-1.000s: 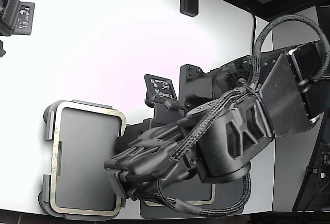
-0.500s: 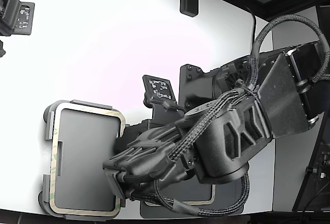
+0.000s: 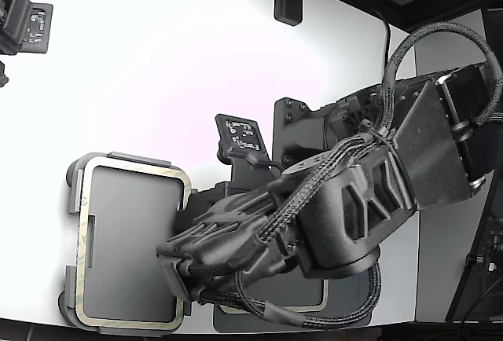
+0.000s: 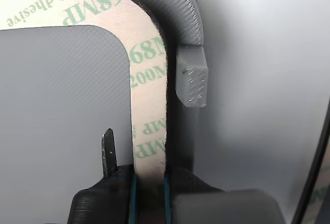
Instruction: Grab top frame and put it into gray box.
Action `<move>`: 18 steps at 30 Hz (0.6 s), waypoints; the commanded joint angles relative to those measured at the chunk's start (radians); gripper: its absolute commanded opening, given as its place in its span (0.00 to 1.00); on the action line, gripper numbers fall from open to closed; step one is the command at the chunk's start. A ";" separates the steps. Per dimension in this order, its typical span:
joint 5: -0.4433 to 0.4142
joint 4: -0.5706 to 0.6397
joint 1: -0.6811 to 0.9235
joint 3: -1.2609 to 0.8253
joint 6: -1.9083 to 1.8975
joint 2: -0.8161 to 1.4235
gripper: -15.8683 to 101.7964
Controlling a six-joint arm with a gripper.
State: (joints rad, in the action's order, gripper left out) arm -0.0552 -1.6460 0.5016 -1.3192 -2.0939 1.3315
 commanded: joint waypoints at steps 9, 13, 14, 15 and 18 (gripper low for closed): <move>-0.057 0.035 -0.012 0.031 0.025 0.060 0.98; -0.115 0.071 -0.014 0.051 0.058 0.094 0.98; -0.132 0.064 -0.014 0.063 0.074 0.104 0.98; -0.152 0.067 -0.014 0.064 0.133 0.120 0.98; -0.247 0.081 -0.012 0.046 0.331 0.183 0.98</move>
State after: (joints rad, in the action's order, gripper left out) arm -0.2362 -1.5739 0.5016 -1.2855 -1.9482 1.4511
